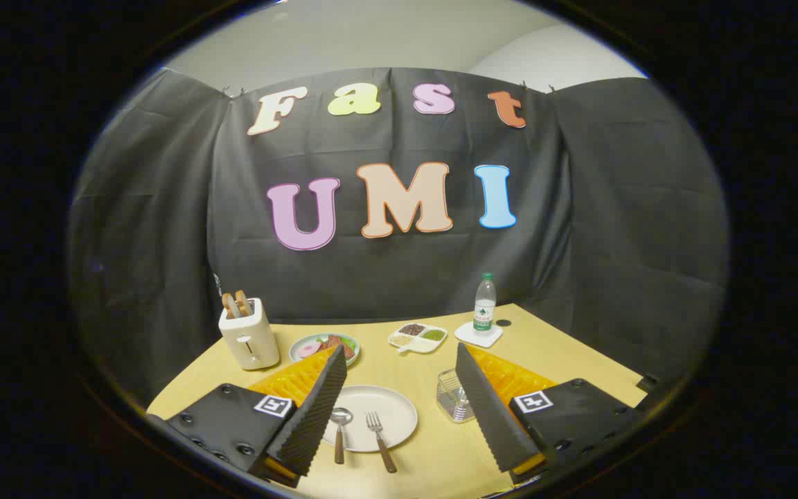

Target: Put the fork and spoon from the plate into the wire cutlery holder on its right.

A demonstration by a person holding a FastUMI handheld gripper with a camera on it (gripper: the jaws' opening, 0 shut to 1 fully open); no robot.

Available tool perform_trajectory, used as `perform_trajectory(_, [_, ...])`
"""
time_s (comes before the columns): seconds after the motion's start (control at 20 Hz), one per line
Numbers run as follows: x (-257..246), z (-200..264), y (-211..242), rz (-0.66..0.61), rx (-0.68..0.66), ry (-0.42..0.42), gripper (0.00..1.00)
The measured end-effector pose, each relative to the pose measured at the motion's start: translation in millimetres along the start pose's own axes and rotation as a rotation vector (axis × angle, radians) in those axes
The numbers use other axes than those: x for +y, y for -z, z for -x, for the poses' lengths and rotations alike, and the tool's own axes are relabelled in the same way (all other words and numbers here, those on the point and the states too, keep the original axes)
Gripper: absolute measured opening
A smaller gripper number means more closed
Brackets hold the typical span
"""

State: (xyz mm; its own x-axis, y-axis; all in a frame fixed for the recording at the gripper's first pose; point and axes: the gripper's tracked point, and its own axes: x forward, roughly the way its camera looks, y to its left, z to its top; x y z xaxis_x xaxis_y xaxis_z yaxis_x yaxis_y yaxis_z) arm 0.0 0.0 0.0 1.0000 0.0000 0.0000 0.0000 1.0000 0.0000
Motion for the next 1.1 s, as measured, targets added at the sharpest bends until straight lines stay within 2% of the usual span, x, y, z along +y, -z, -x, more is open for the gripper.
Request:
perform_trajectory(0.6, [7,-1,10,0.023,0.040,-0.019,0.99])
perform_trajectory(0.8, [16,-5,23,0.036,0.092,-0.068,0.99])
perform_trajectory(1.1, [33,-12,69,0.102,0.234,-0.176,1.00])
